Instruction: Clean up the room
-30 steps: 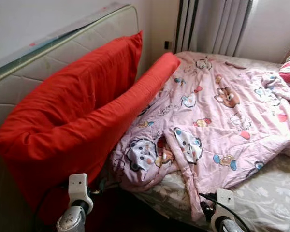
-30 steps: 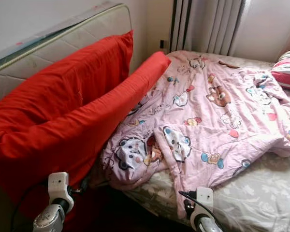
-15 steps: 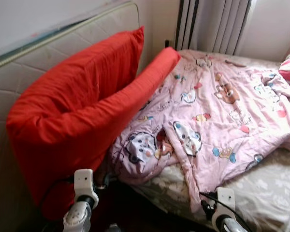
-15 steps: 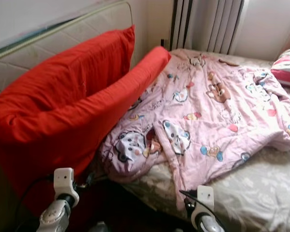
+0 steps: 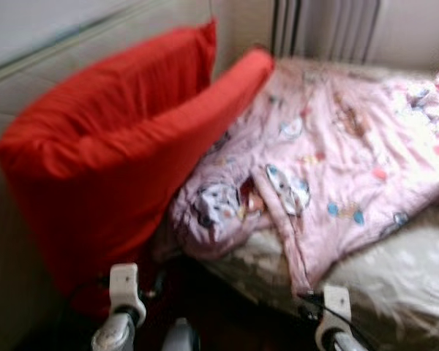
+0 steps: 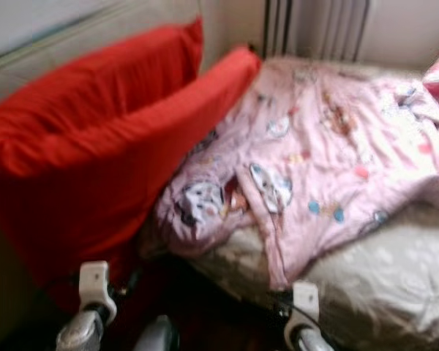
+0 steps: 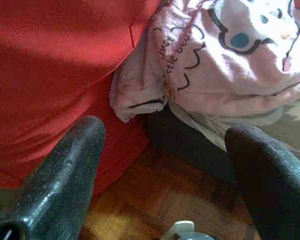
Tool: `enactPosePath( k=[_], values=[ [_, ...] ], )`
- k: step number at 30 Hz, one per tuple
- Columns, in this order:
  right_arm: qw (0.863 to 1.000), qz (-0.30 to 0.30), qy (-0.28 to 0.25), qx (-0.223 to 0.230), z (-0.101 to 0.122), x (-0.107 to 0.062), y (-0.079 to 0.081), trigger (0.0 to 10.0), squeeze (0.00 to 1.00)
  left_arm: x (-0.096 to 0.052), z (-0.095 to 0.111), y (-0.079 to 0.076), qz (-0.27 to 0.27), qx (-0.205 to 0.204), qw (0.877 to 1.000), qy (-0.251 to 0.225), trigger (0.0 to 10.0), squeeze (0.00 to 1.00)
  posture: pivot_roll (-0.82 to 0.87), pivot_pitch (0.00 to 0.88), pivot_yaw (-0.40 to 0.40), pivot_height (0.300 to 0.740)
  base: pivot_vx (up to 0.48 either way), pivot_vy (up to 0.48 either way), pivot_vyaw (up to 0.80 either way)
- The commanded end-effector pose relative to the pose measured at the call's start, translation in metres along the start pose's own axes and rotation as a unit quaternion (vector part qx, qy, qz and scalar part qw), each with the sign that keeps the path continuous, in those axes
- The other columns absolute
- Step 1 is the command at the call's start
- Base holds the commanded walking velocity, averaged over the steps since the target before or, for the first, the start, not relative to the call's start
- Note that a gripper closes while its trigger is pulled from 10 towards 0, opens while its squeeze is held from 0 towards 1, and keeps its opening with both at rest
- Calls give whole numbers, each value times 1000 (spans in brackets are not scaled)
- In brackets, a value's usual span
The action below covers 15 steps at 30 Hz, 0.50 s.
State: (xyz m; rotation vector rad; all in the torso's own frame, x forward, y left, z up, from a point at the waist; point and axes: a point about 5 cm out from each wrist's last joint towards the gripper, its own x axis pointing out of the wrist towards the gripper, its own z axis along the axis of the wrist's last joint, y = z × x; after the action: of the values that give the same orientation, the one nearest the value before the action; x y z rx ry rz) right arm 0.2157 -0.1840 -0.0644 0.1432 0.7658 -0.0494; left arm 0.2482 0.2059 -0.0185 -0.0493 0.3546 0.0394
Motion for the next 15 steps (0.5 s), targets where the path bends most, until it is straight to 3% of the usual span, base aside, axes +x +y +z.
enactPosePath(
  k=[1, 15],
  values=[
    [1000, 4, 3, -1, -1, 0, 3, 10000, 0, 2, 5, 6, 5, 2, 1000, -5, 10000, 0, 25, 65, 23, 645, 0, 0, 0],
    [1000, 3, -2, -8, 0, 0, 1, 10000, 0, 1, -1, 9, 3, 3, 1000, 16, 10000, 0, 15, 65, 31, 630, 0, 0, 0]
  ],
)
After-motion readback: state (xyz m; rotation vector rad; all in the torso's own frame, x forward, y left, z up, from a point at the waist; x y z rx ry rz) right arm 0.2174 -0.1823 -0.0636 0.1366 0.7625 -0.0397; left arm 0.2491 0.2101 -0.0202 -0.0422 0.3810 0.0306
